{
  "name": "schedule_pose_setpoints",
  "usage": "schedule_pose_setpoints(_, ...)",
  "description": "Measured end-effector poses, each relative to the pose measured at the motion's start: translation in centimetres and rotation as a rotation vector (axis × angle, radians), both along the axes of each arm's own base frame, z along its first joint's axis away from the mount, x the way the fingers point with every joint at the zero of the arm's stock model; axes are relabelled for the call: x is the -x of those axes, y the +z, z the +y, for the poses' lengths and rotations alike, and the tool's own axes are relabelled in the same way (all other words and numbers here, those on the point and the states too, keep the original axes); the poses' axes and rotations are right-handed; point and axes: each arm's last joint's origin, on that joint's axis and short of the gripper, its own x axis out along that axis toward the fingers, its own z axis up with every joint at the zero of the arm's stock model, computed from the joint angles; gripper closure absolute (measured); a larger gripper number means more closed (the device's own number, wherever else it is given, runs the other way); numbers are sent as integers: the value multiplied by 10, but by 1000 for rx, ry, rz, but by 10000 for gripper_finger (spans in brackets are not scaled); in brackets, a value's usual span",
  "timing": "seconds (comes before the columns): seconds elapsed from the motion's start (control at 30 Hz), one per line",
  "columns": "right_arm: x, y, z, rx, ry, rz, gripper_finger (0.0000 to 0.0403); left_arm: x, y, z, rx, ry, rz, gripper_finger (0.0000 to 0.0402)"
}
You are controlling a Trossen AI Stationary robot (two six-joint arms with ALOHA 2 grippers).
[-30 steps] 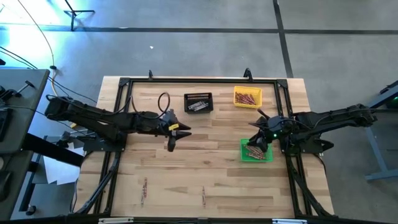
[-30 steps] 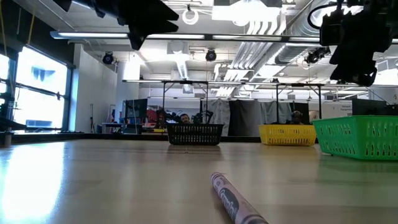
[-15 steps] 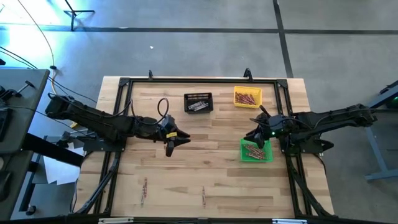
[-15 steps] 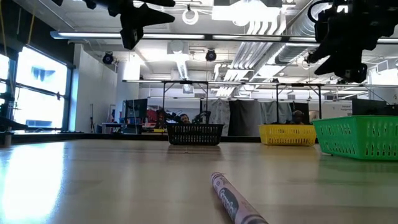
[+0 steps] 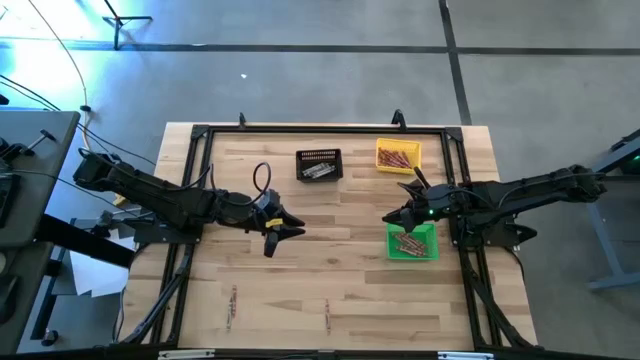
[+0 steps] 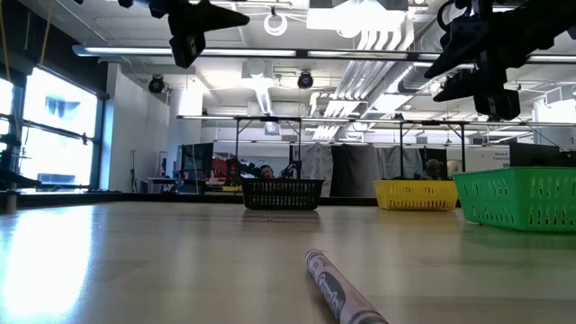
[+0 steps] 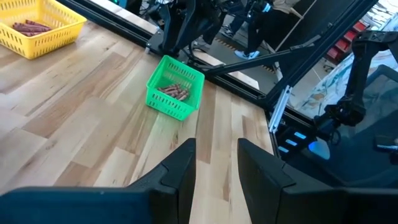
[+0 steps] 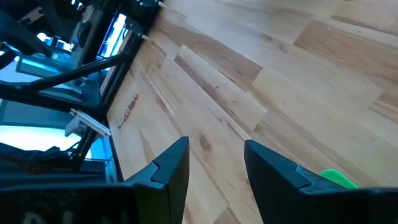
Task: Sort crayons
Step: Put the pink crayon into the green basket
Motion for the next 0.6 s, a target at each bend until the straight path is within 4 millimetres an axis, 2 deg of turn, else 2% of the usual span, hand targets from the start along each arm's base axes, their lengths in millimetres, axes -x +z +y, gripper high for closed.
schedule_pose_setpoints(0.2, -1, 1, -2, 2, -84, -21, 261, 0, -1, 0, -82, -27, 1, 298)
schedule_pose_setpoints(0.33, -2, 4, -8, -117, -261, -62, 261, 0, -1, 0, -116, -40, 0, 298)
schedule_pose_setpoints(0.47, -3, 6, -11, -200, -300, -91, 261, 1, -1, -4, -92, -105, 2, 298)
schedule_pose_setpoints(0.6, -16, 19, -9, -245, -286, -261, 261, 4, -3, -14, -72, -216, 25, 298)
